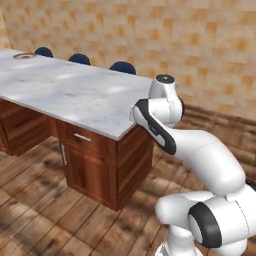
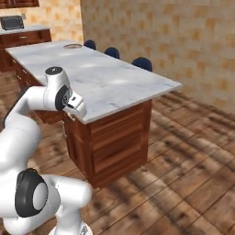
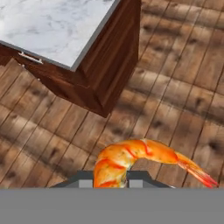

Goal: Take the cheese, shrimp, and corn from the fridge and place them on the plate on the dining counter to create an appetizer plate.

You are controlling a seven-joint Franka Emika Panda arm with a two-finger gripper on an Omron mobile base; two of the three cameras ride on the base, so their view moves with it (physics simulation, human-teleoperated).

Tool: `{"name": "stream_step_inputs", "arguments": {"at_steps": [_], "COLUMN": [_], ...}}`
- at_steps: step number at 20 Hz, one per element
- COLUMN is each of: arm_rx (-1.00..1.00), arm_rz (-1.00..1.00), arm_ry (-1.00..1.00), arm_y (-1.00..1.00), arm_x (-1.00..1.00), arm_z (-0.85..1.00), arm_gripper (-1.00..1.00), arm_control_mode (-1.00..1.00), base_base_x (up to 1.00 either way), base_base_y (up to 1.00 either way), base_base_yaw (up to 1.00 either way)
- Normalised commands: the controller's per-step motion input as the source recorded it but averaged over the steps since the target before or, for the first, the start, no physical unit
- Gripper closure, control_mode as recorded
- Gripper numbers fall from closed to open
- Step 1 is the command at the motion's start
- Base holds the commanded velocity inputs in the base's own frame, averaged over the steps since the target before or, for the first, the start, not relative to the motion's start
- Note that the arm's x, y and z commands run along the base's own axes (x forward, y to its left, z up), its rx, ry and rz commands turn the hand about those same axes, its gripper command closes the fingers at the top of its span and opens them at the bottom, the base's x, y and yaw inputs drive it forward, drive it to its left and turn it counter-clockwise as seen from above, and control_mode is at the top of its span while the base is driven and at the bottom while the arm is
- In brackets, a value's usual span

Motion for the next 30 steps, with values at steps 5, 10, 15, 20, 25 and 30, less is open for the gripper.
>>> {"name": "stream_step_inputs", "arguments": {"at_steps": [5,10,15,20,25,30], "arm_rx": [0.00,0.00,0.00,0.00,0.00,0.00], "arm_rz": [0.00,0.00,0.00,0.00,0.00,0.00], "arm_ry": [0.00,0.00,0.00,0.00,0.00,0.00], "arm_y": [0.00,0.00,0.00,0.00,0.00,0.00], "arm_x": [0.00,0.00,0.00,0.00,0.00,0.00], "arm_z": [0.00,0.00,0.00,0.00,0.00,0.00], "arm_gripper": [1.00,1.00,1.00,1.00,1.00,1.00], "arm_control_mode": [1.00,1.00,1.00,1.00,1.00,1.00], "base_base_x": [0.64,0.60,0.56,0.49,0.33,0.31], "base_base_y": [-1.00,-1.00,-1.00,-1.00,-1.00,-1.00], "base_base_yaw": [0.25,0.33,0.33,0.30,0.27,0.27]}}
